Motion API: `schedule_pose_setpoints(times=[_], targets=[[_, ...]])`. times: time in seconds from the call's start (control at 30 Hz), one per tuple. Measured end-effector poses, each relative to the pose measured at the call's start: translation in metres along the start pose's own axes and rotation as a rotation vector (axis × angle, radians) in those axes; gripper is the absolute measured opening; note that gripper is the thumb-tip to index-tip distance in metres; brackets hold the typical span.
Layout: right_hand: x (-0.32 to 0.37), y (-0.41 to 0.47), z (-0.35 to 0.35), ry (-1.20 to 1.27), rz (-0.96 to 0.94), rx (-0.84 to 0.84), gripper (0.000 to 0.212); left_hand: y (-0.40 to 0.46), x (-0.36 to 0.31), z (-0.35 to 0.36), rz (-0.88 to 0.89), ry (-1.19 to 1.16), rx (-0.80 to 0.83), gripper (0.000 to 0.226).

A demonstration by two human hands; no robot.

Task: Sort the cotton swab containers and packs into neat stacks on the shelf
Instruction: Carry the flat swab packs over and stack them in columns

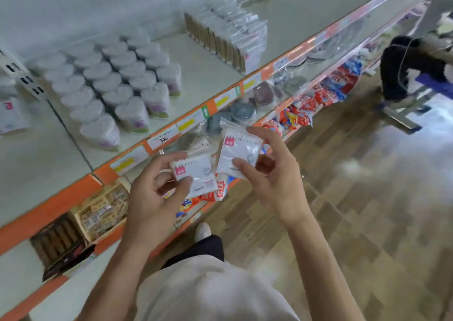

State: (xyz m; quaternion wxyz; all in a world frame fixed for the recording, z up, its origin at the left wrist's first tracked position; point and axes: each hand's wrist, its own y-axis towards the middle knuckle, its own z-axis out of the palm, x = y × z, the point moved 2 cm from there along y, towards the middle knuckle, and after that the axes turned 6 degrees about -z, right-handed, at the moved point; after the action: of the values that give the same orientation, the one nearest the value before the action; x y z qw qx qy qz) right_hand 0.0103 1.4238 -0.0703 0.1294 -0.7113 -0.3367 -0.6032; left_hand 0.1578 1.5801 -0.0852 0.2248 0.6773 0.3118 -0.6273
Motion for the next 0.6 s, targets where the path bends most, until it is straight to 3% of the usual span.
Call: schedule_pose_setpoints(times=[0.33, 0.6], targets=[[-0.06, 0.067, -0.082, -0.088, 0.096, -0.084, 0.048, 0.097, -0.013, 0.098, 0.009, 0.032, 0.112, 0.038], [-0.101, 0.182, -0.136, -0.32, 0.11, 0.058, 0.048, 0.204, -0.035, 0.162, 0.015, 0.058, 0.076, 0.035]])
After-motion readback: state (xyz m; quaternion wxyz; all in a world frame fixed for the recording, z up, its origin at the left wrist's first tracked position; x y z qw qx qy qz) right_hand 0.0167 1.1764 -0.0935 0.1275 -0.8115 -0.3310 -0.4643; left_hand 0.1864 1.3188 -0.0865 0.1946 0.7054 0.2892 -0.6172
